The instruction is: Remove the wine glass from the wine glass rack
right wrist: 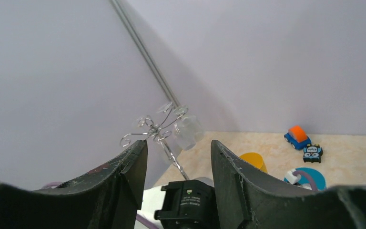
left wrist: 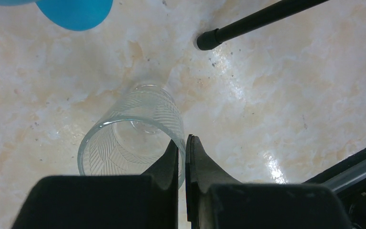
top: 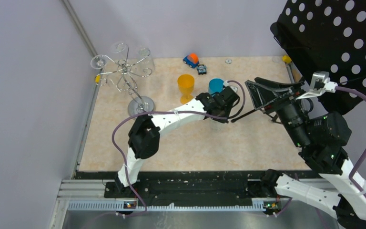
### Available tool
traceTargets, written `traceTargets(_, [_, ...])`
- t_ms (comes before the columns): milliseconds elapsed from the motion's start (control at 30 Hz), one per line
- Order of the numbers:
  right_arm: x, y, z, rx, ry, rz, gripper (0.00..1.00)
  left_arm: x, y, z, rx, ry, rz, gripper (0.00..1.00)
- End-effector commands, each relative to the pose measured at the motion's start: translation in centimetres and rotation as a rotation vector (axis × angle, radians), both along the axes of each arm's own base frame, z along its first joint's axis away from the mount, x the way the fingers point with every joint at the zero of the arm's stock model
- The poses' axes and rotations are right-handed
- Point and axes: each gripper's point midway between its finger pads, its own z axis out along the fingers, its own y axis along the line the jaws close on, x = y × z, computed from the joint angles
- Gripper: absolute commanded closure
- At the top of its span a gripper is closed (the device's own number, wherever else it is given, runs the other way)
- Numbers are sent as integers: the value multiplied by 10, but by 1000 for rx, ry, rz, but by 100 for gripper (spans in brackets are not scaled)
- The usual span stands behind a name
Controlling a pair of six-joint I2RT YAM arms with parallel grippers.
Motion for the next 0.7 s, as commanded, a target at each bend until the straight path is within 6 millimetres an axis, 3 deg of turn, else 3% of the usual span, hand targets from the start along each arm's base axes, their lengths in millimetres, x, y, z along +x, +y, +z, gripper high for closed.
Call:
traceTargets(0, [-5, 15, 6, 1, -26, 74, 48, 14, -15, 10, -71, -79, 28, 100])
traceTargets(200, [-6, 21, 3, 9, -10, 106, 48, 18, -14, -9, -34, -77, 44, 98])
traceTargets(333, [-5, 21, 3, 8, -3, 103, 48, 14, -14, -2, -54, -64, 49, 76])
traceTargets(500, [-2, 20, 4, 17, 17, 86, 47, 10, -8, 43, -135, -95, 57, 50])
traceTargets(667, [0, 22, 5, 24, 22, 86, 47, 1, 6, 110, -242, -169, 30, 43])
